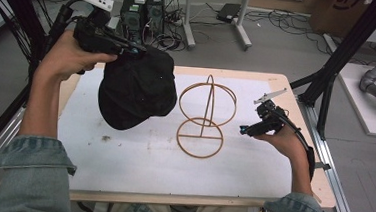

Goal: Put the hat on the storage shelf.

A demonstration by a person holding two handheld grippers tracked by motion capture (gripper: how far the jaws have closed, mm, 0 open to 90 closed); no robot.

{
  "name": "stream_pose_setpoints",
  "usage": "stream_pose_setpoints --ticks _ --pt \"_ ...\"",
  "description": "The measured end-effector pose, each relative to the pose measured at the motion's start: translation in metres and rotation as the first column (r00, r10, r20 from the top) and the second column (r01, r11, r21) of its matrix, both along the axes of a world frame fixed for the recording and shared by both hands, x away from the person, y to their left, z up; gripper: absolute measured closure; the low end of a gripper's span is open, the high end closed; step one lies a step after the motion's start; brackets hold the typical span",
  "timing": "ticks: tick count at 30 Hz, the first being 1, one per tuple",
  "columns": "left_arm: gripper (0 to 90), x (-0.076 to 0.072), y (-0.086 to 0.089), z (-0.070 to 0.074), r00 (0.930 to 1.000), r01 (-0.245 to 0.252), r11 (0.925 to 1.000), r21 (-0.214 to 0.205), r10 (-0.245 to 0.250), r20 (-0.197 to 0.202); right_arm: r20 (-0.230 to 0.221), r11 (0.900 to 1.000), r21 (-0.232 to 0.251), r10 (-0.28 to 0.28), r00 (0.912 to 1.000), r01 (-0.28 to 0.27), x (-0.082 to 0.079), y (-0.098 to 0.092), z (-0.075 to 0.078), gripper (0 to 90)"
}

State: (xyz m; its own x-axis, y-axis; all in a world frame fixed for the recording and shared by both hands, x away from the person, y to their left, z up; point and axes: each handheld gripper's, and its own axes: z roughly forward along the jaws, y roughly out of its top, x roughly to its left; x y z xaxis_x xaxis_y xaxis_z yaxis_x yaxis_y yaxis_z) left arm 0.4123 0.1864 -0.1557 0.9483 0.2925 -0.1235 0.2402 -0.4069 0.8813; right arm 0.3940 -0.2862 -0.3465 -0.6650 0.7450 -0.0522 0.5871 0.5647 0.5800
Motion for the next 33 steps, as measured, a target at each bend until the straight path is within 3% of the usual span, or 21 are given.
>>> stream_pose_setpoints --ticks 15,27,33 --pt "87.5 -0.006 -0.054 0.027 0.9892 0.147 0.9888 -0.028 -0.146 0.01 -0.001 1.0 0.007 0.006 1.0 -0.006 -0.001 -0.001 0.001 8.3" --pt "87.5 0.007 -0.101 0.025 0.9798 0.199 0.9794 -0.036 -0.199 -0.014 0.003 0.9998 0.017 0.009 1.0 -0.009 -0.002 -0.002 0.004 8.3" --pt "87.5 0.017 -0.119 0.022 0.9781 0.204 0.9781 -0.041 -0.205 -0.034 0.007 0.9997 0.022 0.014 0.9999 -0.014 -0.002 -0.002 0.004 8.3"
